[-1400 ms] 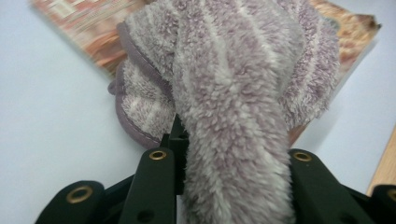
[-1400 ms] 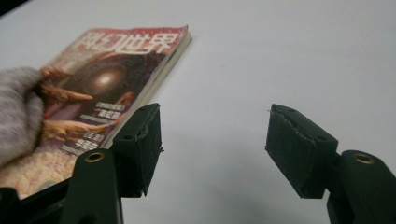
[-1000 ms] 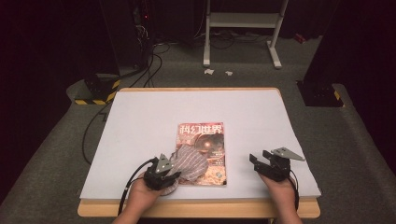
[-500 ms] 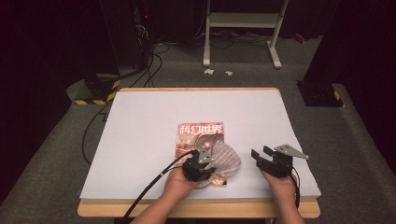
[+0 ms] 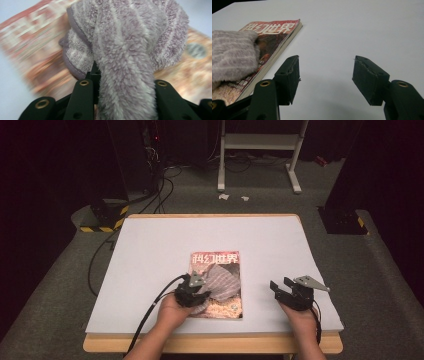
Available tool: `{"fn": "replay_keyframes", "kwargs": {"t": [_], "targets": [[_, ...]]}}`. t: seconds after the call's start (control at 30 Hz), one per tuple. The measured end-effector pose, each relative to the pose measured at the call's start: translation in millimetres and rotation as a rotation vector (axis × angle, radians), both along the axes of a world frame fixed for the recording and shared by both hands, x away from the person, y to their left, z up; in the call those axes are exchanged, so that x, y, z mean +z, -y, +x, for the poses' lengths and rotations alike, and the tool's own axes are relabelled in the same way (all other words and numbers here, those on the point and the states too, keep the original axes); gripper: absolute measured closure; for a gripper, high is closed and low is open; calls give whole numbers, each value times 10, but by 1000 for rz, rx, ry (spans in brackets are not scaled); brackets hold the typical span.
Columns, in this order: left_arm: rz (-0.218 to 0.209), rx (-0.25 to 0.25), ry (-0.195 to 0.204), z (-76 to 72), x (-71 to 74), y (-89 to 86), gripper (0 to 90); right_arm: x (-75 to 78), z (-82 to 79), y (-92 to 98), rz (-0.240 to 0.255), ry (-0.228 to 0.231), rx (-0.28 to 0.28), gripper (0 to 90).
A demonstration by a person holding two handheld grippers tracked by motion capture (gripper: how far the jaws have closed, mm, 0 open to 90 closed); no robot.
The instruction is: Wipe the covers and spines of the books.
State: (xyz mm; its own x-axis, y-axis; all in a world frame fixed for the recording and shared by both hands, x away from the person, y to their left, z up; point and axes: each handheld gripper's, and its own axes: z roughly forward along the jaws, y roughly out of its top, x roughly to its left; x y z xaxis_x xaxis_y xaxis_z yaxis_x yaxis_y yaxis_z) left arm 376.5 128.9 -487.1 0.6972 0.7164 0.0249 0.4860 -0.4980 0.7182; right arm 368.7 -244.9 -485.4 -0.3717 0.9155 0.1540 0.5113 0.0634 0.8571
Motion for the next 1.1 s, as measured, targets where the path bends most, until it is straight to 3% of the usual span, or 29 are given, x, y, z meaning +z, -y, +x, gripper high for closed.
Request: {"fn": "replay_keyframes", "kwargs": {"t": [0.13,0.23,0.5,0.8,0.83,1.0,1.1], "targets": [[-10,69,7,-13,-8,-303,668,-7,6,-34,-7,-4,4,385],[-24,103,2,-30,-18,-439,668,-16,18,-48,-4,-7,6,389],[10,94,23,-61,-15,-329,670,-45,21,-92,-24,-15,24,392],[33,25,27,-34,1,63,670,-14,-40,-75,-9,1,30,396],[26,-7,22,-14,0,243,670,-23,-32,-86,-13,-4,35,396],[15,-99,19,9,6,716,670,-29,-31,-88,-12,-7,39,396],[29,-146,26,3,13,966,667,-29,-35,-79,-7,-7,37,396]]}}
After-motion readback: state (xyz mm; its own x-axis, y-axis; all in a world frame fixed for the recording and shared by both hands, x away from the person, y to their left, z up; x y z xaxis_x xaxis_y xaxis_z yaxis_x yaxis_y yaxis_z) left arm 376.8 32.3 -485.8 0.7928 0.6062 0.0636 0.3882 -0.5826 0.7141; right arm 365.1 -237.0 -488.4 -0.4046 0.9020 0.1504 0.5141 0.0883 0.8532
